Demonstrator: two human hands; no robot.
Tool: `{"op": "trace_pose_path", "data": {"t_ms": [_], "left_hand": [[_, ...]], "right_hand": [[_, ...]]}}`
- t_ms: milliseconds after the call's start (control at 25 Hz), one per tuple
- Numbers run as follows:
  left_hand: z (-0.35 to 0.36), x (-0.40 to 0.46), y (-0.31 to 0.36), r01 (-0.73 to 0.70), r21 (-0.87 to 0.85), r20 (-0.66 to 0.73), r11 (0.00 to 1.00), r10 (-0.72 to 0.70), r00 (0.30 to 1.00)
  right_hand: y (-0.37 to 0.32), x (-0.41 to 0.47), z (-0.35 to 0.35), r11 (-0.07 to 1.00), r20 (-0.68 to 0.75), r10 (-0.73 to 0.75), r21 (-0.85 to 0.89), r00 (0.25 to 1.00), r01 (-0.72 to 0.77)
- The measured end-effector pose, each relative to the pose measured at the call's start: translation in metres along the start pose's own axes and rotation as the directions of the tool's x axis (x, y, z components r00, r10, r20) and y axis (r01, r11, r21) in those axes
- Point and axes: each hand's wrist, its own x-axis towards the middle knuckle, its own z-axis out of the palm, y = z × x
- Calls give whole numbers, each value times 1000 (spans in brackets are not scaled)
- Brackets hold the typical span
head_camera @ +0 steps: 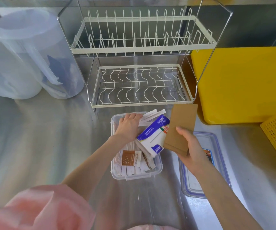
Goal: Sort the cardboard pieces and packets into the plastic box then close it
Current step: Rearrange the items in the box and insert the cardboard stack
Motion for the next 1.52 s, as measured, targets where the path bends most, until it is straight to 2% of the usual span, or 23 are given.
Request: {"op": "trace_pose_path", "data": {"t_ms": [200,360,440,520,560,640,720,800,960,1040,1160,1320,1520], "left_hand": [[14,7,0,-15,92,49,996,11,999],[2,3,-5,-61,-47,-10,997,60,998],[-11,-5,-10,-153,-101,-54,983,148,987],[-21,-18,-18,-294,-57,-79,954,290,954],[-23,-25,-21,-364,0,-58,931,364,930],[-20,-34,-26,-458,149,91,876,449,889],[-11,-38,-26,-498,298,289,814,421,860],[-2,-38,-23,-489,380,385,785,347,855],[9,-41,-17,-414,296,286,861,334,898],[16,-45,-12,-454,270,279,849,382,881],[27,-51,-10,-480,318,322,818,383,866],[23,-54,-20,-419,340,277,842,336,900],[14,-62,-33,-394,405,252,825,313,916]], "right_hand": [[2,-2,-5,1000,-7,-3,7,1000,3],[-1,-5,-14,998,-1,-23,53,1000,23],[-7,-6,-19,995,9,-50,91,999,49],[-14,-7,-23,991,22,-72,113,997,69],[-17,-8,-25,990,26,-82,115,996,78],[-22,-11,-29,991,31,-95,98,995,92],[-25,-13,-30,994,23,-87,70,996,86],[-25,-14,-31,995,12,-83,54,996,82],[-20,-15,-26,996,15,-75,42,997,74],[-18,-15,-22,997,23,-68,46,997,67],[-18,-14,-18,996,50,-79,52,996,76],[-17,-14,-15,997,51,-72,23,996,71],[-13,-12,-11,998,57,-54,-38,997,56]]}}
